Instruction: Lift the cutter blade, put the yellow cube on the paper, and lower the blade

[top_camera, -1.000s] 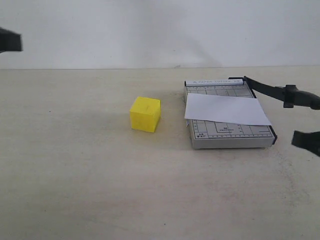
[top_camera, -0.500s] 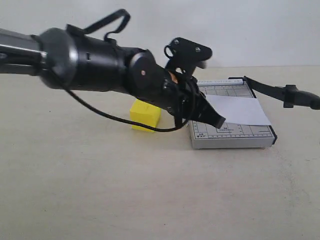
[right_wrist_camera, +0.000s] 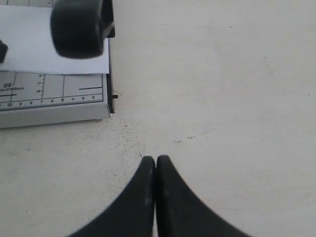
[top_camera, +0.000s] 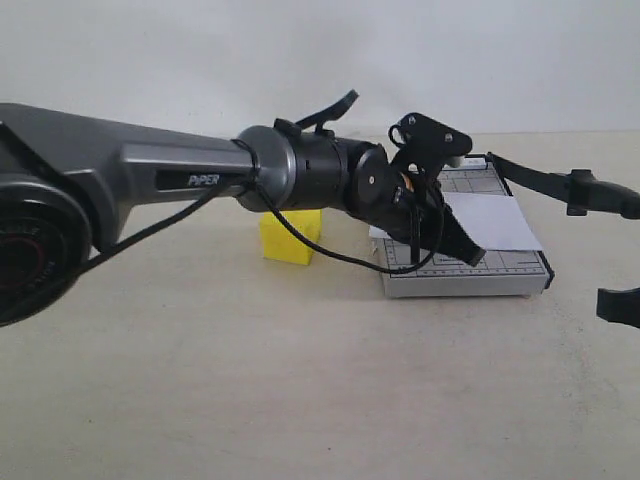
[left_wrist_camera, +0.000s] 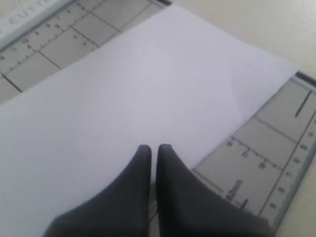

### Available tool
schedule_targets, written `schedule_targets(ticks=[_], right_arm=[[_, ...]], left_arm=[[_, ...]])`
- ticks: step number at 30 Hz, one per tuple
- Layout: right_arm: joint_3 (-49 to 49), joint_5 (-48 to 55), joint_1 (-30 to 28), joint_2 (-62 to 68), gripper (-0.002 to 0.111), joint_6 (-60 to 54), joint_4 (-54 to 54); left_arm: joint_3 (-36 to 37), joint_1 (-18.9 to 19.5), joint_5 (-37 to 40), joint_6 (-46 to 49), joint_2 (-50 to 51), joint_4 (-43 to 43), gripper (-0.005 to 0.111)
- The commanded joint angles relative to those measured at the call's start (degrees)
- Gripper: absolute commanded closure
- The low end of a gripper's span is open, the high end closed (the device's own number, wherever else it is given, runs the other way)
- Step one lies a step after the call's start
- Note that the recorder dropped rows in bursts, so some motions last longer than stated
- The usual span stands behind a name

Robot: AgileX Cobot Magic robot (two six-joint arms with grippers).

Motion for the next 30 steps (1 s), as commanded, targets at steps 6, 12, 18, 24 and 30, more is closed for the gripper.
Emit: schedule_targets(ticks=[6, 12, 18, 24, 30], right_arm=[[-0.2, 7.9, -0.1, 0.0, 0.108, -0.6, -0.9], [-0.2, 8.3, -0.1, 0.0, 0.108, -0.7, -0.9], [-0.2, 9.7, -0.1, 0.0, 0.108, -0.6, -0.9], [-0.2, 11.9, -0.1, -0.1, 0.108, -1.0, -0.9], [-0.2, 12.7, -0.1, -0.1, 0.108, -1.0, -0.9]], left_arm=[[-1.3, -0.3, 1.0, 0.0, 4.3, 0.5, 0.102], [-1.3, -0.3, 2.0, 0.0, 4.8, 0.5, 0.102], [-1.3, -1.1, -0.5, 0.0, 4.8, 0.3, 0.102], [-1.3, -3.7, -1.8, 0.1, 4.9, 0.5, 0.102], [-1.3, -4.2, -5.7, 0.0, 5.8, -0.9, 0.102]])
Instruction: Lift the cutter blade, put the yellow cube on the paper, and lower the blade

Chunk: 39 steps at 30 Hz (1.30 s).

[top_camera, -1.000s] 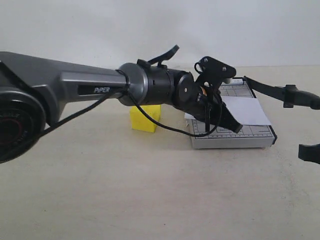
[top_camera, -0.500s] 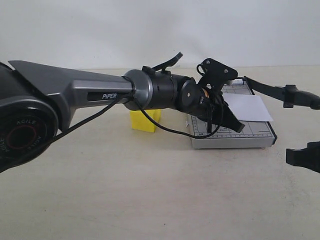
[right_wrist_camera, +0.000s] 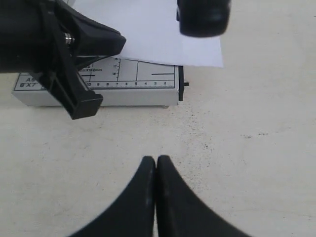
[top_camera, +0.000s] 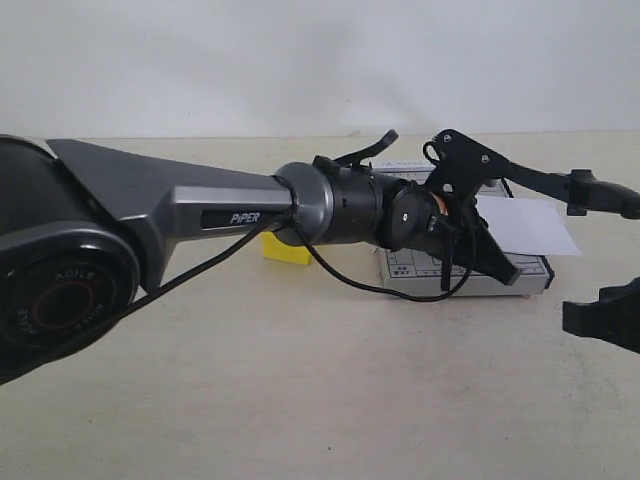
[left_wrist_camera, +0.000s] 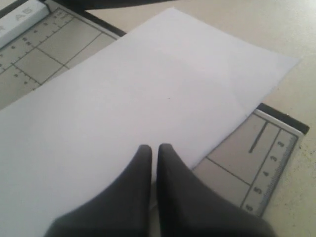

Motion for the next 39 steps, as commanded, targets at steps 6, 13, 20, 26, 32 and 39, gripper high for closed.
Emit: schedule_targets(ticks=[6, 13, 20, 26, 32, 39], right_arm=[[-0.2, 4.6, -0.1, -0.1, 0.108, -0.5, -0.5], [-0.2, 5.3, -0.1, -0.1, 0.108, -0.5, -0.5], [-0.2, 5.2, -0.1, -0.1, 0.108, -0.5, -0.5], [-0.2, 5.2, -0.1, -0.1, 0.108, -0.5, -0.5], [-0.2, 4.7, -0.1, -0.1, 0.108, -0.6, -0.5], [-0.2, 2.6, -0.1, -0.1, 0.108, -0.5, -0.5]], left_arm=[[0.8, -0.5, 0.2, -0.8, 3.5, -1.2, 0.102], [0.8, -0.5, -5.7, -1.5, 3.4, -1.3, 0.102], [0.8, -0.5, -7.4, -4.8, -1.4, -1.4, 0.102], [0.8, -0.5, -8.5, -8.1, -7.9, -1.4, 0.102], [1.2, -0.5, -8.2, -8.1, -11.9, -1.4, 0.102], [10.4, 0.2, -8.9, -8.1, -16.2, -1.4, 0.102]])
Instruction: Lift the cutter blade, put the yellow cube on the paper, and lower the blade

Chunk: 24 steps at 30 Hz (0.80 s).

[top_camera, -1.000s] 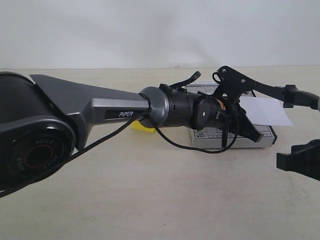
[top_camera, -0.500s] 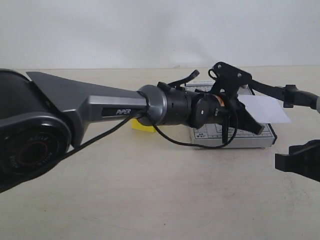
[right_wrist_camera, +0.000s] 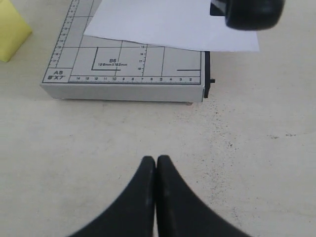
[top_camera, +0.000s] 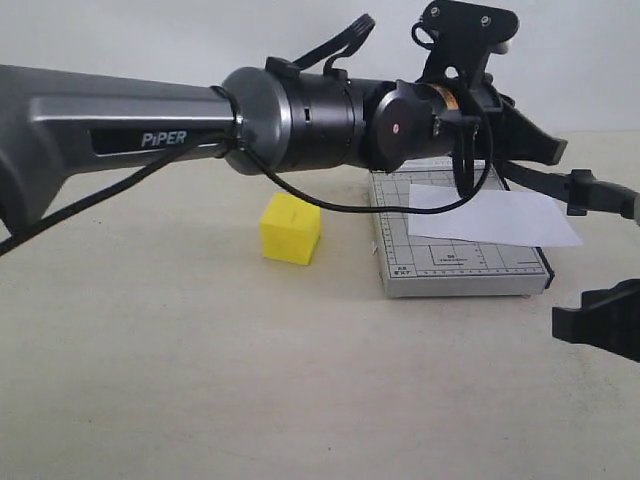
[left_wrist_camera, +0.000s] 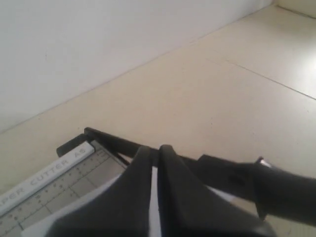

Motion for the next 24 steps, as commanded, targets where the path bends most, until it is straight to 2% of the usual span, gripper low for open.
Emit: schedule_targets(ticks=[1, 4, 7, 9, 11, 16, 18, 22, 24], right_arm=[[-0.2, -1.1, -0.1, -0.1, 0.108, -0.3, -0.4], [-0.2, -1.1, -0.1, -0.1, 0.108, -0.3, -0.4], [-0.2, -1.1, -0.1, -0.1, 0.108, -0.3, -0.4], [-0.2, -0.8, -0.1, -0.1, 0.108, -0.3, -0.4], [-0.2, -0.7, -0.1, -0.1, 0.108, -0.3, -0.4], [-0.2, -0.5, -0.1, -0.1, 0.108, -0.3, -0.4], [-0.2, -0.4, -0.1, -0.1, 0.108, -0.3, -0.4], [-0.2, 0.5, -0.1, -0.1, 0.108, -0.3, -0.4], [-0.2, 0.9, -0.1, -0.1, 0.108, -0.3, -0.4]], left_arm=[[9.0, 0.6, -2.7, -0.7, -4.3, -0.5, 0.102], [22.2, 1.4, -13.5, -0.9, -10.3, -6.2, 0.102], [38.6, 2.9, -23.4, -0.9, -18.7, -16.7, 0.102], [46.7, 4.0, -23.2, -0.9, -24.3, -17.7, 0.102], [51.7, 4.4, -21.1, 0.4, -29.1, -16.1, 0.102], [56.8, 4.4, -20.4, 7.5, -34.7, -17.1, 0.102], [57.0, 4.8, -20.7, 9.5, -35.0, -23.3, 0.102], [57.0, 6.1, -25.0, 9.6, -34.3, -43.6, 0.102], [57.0, 6.7, -27.0, 10.1, -33.6, -46.5, 0.102]])
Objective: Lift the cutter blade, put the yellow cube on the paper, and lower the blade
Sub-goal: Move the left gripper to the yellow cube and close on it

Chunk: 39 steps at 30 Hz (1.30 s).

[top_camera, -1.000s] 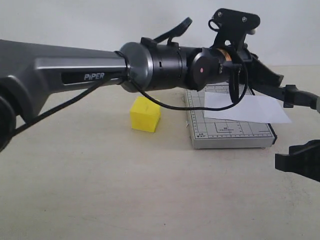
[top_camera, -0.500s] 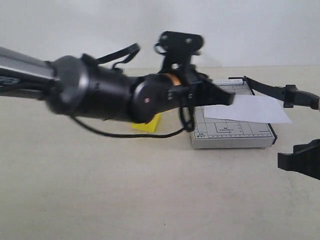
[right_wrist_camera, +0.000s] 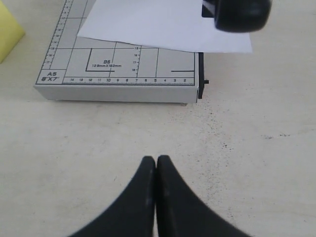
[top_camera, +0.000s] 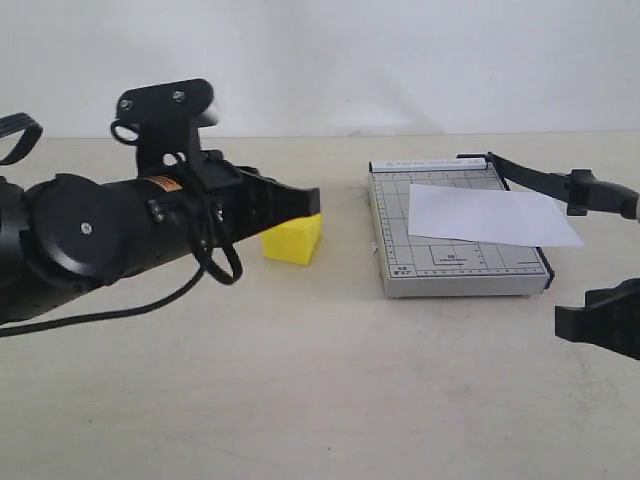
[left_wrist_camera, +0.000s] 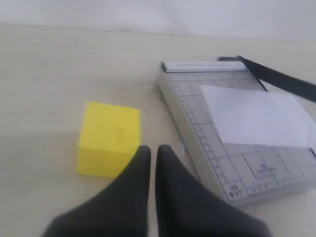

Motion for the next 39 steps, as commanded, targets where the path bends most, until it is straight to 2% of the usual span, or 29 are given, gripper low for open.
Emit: schedule_targets(ticks=[1, 3, 6, 9, 12, 13, 22, 26, 30, 39], right_arm=[[-0.2, 1.3, -0.1, -0.1, 0.108, -0.1, -0.4], [-0.2, 1.3, -0.1, -0.1, 0.108, -0.1, -0.4], [-0.2, 1.3, -0.1, -0.1, 0.108, -0.1, -0.4], [-0.2, 1.3, -0.1, -0.1, 0.108, -0.1, -0.4], [-0.2, 1.3, -0.1, -0.1, 0.108, -0.1, -0.4], [-0.2, 1.3, -0.1, -0.1, 0.108, -0.1, -0.4], [-0.2, 1.3, -0.1, -0.1, 0.108, -0.1, -0.4], [-0.2, 1.3, -0.1, -0.1, 0.108, -0.3, -0.4], [-0.2, 1.3, -0.1, -0.1, 0.108, -0.3, -0.4], [-0.2, 1.3, -0.1, -0.1, 0.108, -4.9, -0.4]], left_arm=[[0.4, 1.3, -5.2, 1.9, 1.6, -11.4, 0.102], [0.4, 1.8, -3.6, 6.9, 2.8, -7.2, 0.099], [0.1, 2.2, 3.3, 13.0, 4.6, -0.5, 0.081], [0.1, 2.2, 6.2, 12.8, 6.0, 5.4, 0.045], [0.0, 2.2, 1.9, 9.6, 7.4, 5.4, 0.003], [-0.1, 2.3, 0.0, 8.5, 8.1, 5.4, -0.003], [-8.6, 2.3, -3.2, 7.8, 16.4, 6.1, -0.002], [-14.2, 2.3, -2.9, 11.0, 22.0, 8.9, -0.002], [-18.0, 2.5, -5.8, 18.7, 27.6, 6.3, -0.002], [-25.7, 4.2, -1.9, 18.9, 32.9, 2.5, -0.002]])
